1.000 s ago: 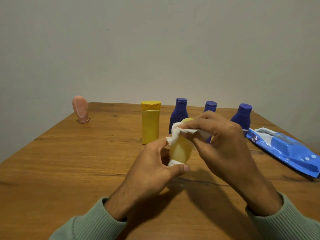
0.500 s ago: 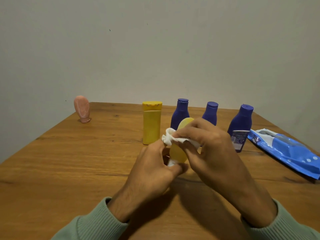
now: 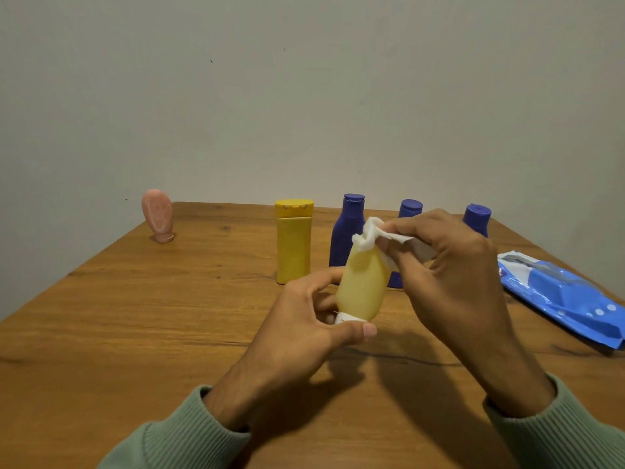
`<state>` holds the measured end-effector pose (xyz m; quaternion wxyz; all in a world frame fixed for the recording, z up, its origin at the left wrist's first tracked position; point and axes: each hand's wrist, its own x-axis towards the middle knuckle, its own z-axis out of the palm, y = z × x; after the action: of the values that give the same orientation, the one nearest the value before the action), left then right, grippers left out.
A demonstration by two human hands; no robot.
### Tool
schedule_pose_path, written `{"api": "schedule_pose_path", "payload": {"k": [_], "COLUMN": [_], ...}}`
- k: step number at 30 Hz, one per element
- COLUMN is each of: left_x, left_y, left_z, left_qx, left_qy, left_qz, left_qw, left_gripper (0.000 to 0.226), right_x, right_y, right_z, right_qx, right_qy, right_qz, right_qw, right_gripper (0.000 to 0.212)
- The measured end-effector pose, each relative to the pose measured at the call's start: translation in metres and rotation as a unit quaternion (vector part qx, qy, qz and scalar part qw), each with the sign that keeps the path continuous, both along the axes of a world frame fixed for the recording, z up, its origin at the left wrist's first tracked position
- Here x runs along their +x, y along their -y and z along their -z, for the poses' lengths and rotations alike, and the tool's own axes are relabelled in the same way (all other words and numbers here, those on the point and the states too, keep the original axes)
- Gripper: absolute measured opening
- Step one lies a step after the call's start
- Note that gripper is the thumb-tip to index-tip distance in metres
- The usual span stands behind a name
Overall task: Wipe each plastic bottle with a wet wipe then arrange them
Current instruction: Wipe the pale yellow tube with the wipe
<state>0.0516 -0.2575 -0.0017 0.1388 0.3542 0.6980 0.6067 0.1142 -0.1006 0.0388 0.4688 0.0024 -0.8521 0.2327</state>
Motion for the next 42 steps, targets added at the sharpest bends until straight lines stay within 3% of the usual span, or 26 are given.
{"api": "schedule_pose_path", "payload": {"k": [5,10,19,26,30,35,39,42], "left_x": [-0.001,-0.001,0.004,0.003,0.004,0.004,0.005,0.004], "left_y": [0.002,0.002,0.003,0.006,0.007,0.007,0.007,0.006], "left_z": [-0.006,-0.009,-0.012,-0.017,-0.019,-0.018,-0.02,-0.02], "left_qx": [0.061,0.086,0.041,0.083,0.072,0.094,0.082,0.098], "left_qy": [0.076,0.11,0.127,0.185,0.183,0.193,0.189,0.193], "left_qz": [0.016,0.001,0.03,0.026,0.049,0.034,0.042,0.019], "left_qw": [0.995,0.99,0.991,0.979,0.979,0.976,0.978,0.976], "left_gripper": [0.053,0.044,0.05,0.052,0.048,0.048,0.047,0.05], "right_x": [0.003,0.012,-0.001,0.007,0.005,0.008,0.005,0.005], "right_y": [0.006,0.004,-0.005,-0.001,-0.005,-0.001,-0.001,0.001], "right_z": [-0.003,-0.013,-0.004,-0.013,-0.012,-0.014,-0.01,-0.01], "right_qx": [-0.044,0.015,-0.016,-0.042,-0.093,-0.067,-0.108,-0.088], "right_qy": [0.075,0.215,0.051,0.18,0.106,0.173,0.104,0.13], "right_qz": [-0.072,-0.155,-0.027,-0.124,-0.071,-0.129,-0.074,-0.102], "right_qw": [0.994,0.964,0.998,0.975,0.987,0.974,0.986,0.982], "right_gripper": [0.02,0.02,0.018,0.018,0.017,0.016,0.016,0.017]}}
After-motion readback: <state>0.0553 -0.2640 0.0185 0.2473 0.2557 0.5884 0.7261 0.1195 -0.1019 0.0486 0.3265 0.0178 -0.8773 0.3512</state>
